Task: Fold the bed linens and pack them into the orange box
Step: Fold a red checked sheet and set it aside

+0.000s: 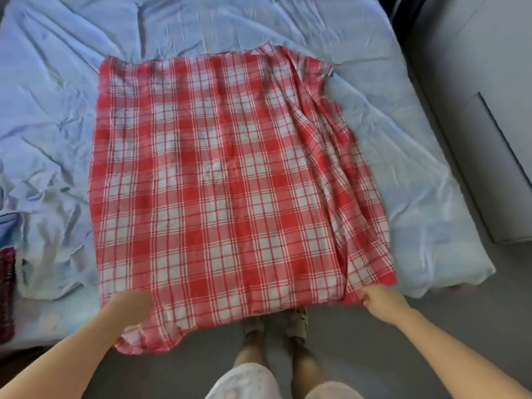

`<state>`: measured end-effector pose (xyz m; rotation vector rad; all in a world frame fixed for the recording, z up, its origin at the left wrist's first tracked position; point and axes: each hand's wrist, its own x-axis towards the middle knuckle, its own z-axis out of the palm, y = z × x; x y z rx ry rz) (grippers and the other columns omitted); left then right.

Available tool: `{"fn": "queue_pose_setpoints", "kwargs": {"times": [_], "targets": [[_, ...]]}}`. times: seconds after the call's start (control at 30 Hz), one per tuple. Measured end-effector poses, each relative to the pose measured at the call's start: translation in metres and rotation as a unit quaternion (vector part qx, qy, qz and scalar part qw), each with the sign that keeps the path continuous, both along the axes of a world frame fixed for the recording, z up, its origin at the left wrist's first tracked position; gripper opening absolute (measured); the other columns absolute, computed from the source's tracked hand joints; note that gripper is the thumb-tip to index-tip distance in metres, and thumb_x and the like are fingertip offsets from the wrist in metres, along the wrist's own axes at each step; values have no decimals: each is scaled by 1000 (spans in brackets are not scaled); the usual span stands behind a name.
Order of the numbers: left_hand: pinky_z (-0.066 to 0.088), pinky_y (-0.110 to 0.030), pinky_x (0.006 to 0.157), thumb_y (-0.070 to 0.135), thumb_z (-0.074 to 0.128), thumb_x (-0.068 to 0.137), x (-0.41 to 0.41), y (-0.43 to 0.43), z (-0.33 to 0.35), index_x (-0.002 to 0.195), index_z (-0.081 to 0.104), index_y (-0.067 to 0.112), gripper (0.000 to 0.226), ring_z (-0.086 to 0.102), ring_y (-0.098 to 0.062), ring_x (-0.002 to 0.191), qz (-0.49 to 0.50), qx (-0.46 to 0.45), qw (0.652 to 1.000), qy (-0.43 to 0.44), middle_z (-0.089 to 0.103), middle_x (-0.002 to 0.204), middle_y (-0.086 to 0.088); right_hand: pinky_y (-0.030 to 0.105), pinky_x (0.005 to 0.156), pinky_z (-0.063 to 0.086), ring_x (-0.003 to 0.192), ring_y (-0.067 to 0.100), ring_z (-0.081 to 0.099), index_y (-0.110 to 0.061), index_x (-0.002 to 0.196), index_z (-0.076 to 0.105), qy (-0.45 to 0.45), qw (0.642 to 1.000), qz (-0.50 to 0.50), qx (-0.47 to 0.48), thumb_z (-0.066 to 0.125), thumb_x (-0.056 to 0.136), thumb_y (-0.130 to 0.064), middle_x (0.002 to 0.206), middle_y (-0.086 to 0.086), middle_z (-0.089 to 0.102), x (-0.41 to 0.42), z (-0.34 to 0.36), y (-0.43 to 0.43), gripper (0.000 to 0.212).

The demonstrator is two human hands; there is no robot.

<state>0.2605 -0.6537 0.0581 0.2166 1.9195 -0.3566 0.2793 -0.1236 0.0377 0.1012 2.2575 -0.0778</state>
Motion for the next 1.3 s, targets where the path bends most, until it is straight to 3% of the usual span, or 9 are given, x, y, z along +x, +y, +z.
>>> {"fn": "queue_pose_setpoints", "kwargs": {"times": [0.2,0.33,0.5,0.67,0.83,0.93,1.0,1.17,1.3], "targets": [[45,-27,97,10,35,95,-92,116,-33,136,43,29,46,50,-15,125,-16,97,987,123,49,138,6,30,70,43,88,26,62,-18,78,61,85,929,-355,-62,55,91,-19,83,1,63,3,-32,24,14],[49,-29,89,2,38,89,-136,220,-65,126,54,28,48,57,-16,112,-17,197,961,191,55,129,4,33,76,41,95,28,62,-15,96,66,140,862,-482,-73,56,91,-23,92,6,65,-18,-68,59,14],[45,-30,91,3,42,91,-183,336,-86,117,62,18,36,51,-20,114,-41,332,911,242,59,118,1,36,60,35,68,22,45,-15,68,46,224,817,-520,-113,65,84,-30,68,0,45,-90,-109,97,29],[54,-48,76,-9,55,71,-228,449,-129,92,71,4,29,62,-36,87,-87,480,818,305,68,89,-12,29,69,42,83,24,62,-4,94,67,213,801,-533,-168,74,73,-14,86,13,65,-147,-159,123,24],[36,-51,103,2,66,63,-266,531,-150,117,65,13,56,57,-37,115,-313,452,783,292,64,121,-11,26,56,38,57,13,52,-15,70,64,107,807,-500,-296,77,66,-18,62,0,57,-138,-138,138,14],[30,-64,100,9,80,51,-275,572,-150,87,74,20,38,67,-27,99,-467,403,755,222,72,96,-2,26,50,31,48,5,40,-15,61,50,56,864,-418,-274,77,68,-35,53,-9,46,-115,-129,152,34],[31,-50,106,17,70,68,-280,594,-145,85,70,20,18,66,-22,95,-492,331,787,170,70,91,0,25,48,25,48,6,35,-17,59,42,23,895,-359,-263,76,72,-41,54,-8,40,-99,-125,165,43],[50,-32,58,23,64,55,-295,611,-140,56,62,16,7,63,-25,50,-442,441,745,234,62,54,-3,24,52,26,53,5,38,-21,56,42,-38,897,-376,-231,67,77,-55,55,-9,43,-39,-117,217,47],[49,-36,62,22,66,56,-291,632,-160,57,63,16,7,64,-26,55,-453,433,748,218,63,58,-3,23,48,25,48,6,39,-22,50,37,10,927,-366,-79,56,85,-52,50,-7,46,6,-129,250,49]]}}
